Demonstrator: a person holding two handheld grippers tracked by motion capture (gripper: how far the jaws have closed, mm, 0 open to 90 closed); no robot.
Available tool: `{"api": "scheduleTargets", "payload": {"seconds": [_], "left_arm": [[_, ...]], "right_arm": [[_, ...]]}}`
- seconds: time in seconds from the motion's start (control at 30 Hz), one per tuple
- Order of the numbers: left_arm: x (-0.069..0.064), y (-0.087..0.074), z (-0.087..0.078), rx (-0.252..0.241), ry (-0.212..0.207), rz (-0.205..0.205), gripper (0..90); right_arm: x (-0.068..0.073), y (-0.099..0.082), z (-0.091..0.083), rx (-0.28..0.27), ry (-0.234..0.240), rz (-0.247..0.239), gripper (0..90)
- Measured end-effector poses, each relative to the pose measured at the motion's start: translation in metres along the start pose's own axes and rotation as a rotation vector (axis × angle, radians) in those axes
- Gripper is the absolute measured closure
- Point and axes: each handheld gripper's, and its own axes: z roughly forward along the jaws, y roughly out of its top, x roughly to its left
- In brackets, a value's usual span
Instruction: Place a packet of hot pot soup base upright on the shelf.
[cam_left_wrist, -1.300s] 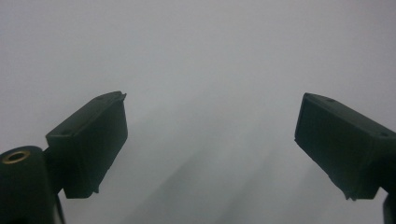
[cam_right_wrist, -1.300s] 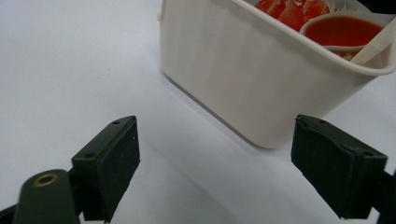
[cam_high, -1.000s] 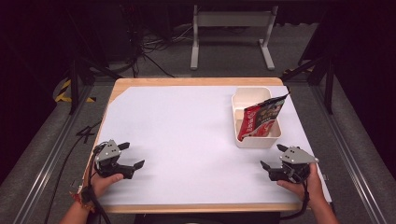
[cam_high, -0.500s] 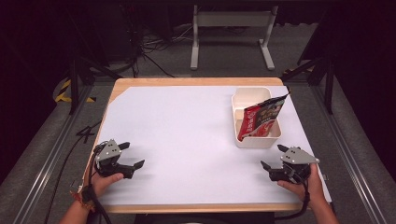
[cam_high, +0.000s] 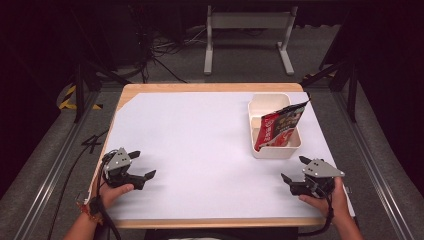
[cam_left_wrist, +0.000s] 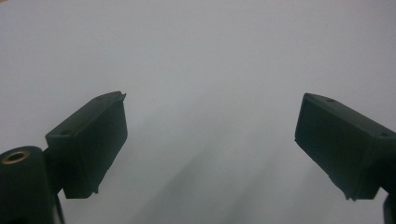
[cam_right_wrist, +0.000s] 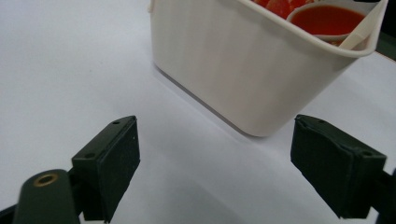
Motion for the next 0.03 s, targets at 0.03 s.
{"api": "scheduleTargets", "payload": {"seconds": [0.03], "left_arm": [[-0.0001,0.0003,0.0001,-0.001,0.003,0.000,10.2]], "right_arm": [[-0.0006,-0.0004,-0.0008,-0.003,-0.003,0.003,15.8]]}}
